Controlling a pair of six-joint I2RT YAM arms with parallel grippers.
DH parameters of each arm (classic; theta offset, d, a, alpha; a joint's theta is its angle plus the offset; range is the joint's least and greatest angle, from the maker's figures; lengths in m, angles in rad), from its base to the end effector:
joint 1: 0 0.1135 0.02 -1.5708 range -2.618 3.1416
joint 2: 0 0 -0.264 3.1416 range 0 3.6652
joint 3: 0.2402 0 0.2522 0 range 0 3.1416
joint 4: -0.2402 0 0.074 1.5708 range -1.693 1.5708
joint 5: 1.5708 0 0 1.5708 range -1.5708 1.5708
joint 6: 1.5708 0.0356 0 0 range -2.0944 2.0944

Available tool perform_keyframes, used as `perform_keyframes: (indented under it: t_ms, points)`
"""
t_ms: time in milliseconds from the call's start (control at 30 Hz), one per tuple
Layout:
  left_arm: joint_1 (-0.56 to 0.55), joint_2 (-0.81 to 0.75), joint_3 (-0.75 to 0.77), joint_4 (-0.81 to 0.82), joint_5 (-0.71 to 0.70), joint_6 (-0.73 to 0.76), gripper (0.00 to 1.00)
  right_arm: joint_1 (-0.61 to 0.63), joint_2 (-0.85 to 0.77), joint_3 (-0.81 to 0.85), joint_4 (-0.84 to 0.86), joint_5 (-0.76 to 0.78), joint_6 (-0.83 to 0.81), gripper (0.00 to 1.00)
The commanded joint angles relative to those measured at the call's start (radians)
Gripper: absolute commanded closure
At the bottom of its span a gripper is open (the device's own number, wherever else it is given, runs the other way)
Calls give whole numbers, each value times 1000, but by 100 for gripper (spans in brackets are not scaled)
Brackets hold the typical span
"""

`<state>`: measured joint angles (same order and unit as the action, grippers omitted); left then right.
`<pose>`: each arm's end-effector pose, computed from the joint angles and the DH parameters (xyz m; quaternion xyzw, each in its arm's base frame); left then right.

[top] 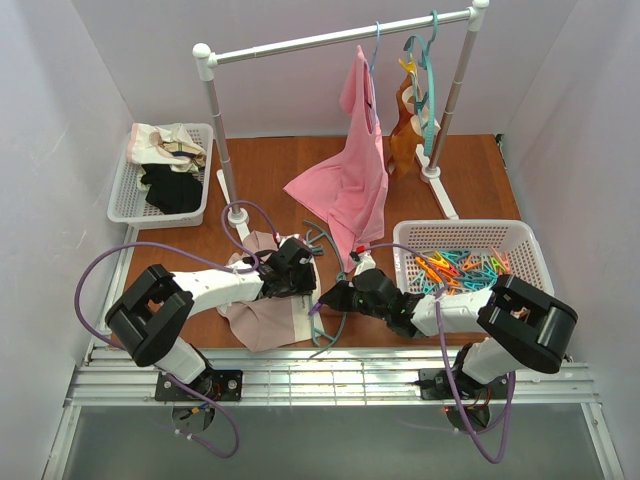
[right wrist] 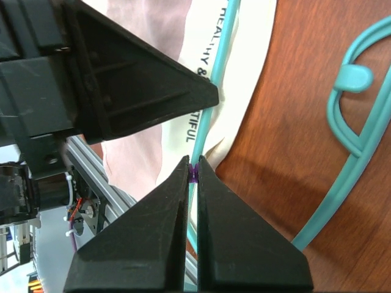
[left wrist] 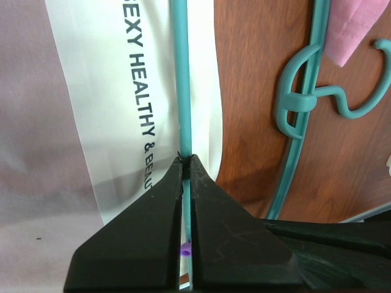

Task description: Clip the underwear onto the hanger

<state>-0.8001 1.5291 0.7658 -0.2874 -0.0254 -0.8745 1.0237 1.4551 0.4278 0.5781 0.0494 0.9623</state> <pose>0.1971 -0.2016 0.1562 -0.0392 0.9655 -0.1828 0.1812 0.1400 0.2265 0.1495 -0.0128 0.8466 0.4340 0.3079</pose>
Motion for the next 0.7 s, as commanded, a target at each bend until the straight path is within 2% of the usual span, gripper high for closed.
perform_keyframes:
  t_ms: [0, 667]
  points:
    - [-7, -18, 35, 24, -34, -32, 100, 13, 17, 17, 31, 10, 4, 99]
    - [-8, -9, 46, 48, -34, -54, 100, 19, 22, 42, -43, 10, -23, 99]
